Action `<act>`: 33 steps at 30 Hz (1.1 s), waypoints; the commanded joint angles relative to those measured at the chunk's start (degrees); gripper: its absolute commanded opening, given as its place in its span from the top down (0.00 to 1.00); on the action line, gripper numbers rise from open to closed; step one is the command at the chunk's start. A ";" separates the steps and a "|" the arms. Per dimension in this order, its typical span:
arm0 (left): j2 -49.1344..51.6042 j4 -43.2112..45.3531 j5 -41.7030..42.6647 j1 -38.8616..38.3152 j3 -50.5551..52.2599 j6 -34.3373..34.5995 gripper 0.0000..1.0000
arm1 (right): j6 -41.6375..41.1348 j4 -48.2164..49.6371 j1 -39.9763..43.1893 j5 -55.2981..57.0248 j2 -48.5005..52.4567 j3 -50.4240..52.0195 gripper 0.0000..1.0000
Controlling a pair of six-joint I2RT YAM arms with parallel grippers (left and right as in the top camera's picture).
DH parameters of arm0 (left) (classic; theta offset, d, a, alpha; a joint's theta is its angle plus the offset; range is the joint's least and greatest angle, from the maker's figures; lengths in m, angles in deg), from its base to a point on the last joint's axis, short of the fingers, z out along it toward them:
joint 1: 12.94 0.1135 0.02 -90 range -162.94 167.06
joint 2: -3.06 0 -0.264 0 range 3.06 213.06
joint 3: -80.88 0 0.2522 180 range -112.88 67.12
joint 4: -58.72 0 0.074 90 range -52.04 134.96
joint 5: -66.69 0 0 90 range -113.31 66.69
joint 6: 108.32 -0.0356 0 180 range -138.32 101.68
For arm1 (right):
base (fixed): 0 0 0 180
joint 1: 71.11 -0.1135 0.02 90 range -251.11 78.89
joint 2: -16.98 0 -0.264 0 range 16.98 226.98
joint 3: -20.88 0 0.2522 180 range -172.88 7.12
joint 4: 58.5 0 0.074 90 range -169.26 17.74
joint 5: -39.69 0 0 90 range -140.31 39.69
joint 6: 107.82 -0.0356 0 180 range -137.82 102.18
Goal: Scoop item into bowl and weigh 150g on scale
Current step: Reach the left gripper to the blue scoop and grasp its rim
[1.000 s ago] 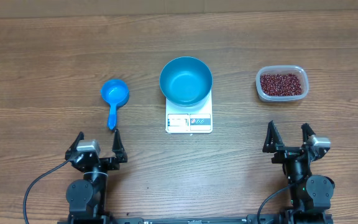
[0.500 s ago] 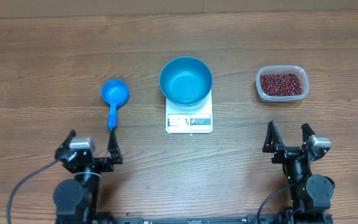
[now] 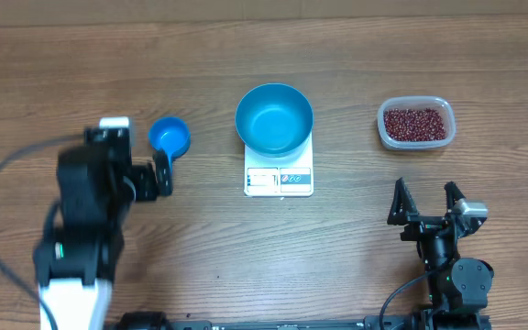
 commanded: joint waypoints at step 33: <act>49.46 -12.44 -0.24 6.14 -27.98 -3.65 0.00 | 0.07 0.35 -0.33 -0.11 -0.66 0.59 0.00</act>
